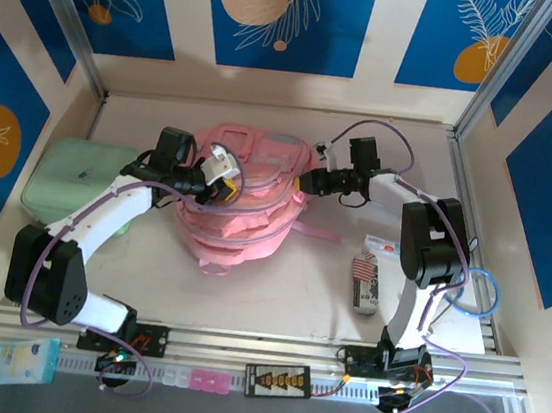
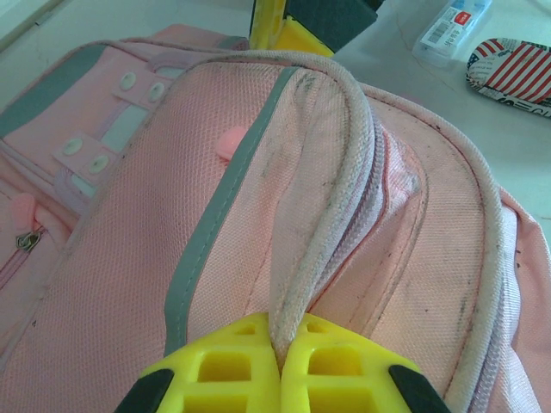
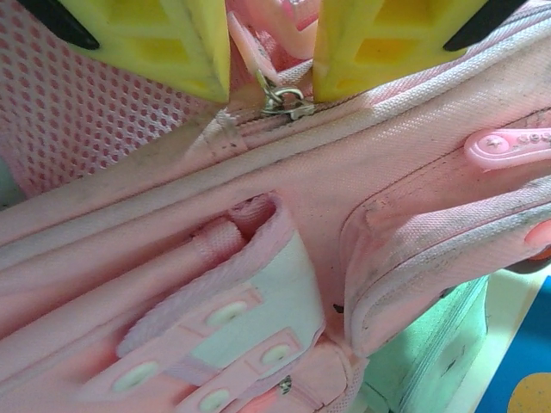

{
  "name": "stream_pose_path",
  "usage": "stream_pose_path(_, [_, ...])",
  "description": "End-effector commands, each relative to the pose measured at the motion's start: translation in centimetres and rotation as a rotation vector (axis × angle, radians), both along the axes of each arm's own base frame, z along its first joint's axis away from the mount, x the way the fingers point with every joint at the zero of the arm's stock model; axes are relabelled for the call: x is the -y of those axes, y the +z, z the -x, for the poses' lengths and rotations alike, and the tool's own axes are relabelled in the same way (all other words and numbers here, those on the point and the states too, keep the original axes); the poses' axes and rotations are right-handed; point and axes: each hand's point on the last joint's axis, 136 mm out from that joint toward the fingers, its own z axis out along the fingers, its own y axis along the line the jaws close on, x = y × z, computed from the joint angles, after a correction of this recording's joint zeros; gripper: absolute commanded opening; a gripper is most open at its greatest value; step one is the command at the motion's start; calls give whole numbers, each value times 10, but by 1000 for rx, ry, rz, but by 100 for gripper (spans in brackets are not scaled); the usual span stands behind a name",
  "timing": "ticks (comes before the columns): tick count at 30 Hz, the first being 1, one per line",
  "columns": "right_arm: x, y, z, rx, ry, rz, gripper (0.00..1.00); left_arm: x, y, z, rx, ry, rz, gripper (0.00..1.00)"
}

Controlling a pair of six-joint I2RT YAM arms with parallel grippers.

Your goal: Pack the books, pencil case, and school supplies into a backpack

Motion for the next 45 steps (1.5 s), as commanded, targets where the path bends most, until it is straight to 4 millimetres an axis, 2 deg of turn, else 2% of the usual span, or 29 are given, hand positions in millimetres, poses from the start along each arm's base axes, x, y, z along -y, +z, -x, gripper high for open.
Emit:
stream_pose_path(1, [-5, -7, 7, -26, 31, -8, 33, 1, 37, -9, 115, 1, 73, 0])
stream_pose_path(7, [5, -12, -2, 5, -47, 35, 22, 0, 36, -8, 112, -3, 69, 0])
stream_pose_path(13, [18, 2, -16, 99, -135, 114, 13, 3, 34, 1, 82, -46, 78, 0])
stream_pose_path(20, [41, 9, -25, 175, -196, 245, 13, 7, 28, 11, 22, -97, 80, 0])
stream_pose_path(23, [43, 11, -21, 167, -176, 265, 12, 8, 27, 9, 16, -94, 84, 0])
stream_pose_path(29, [32, 25, 3, 118, -103, 208, 0, 2, 21, -6, 23, -18, 61, 0])
stream_pose_path(35, [16, 33, 41, 66, -28, 137, 0, -3, 15, -21, 24, 46, 36, 0])
stream_pose_path(41, [-4, 40, 78, 64, 23, 107, 0, 8, 22, -28, 19, 58, 115, 0])
stream_pose_path(45, [-14, 42, 94, 67, 41, 102, 0, 11, 20, -36, 15, 76, 135, 0])
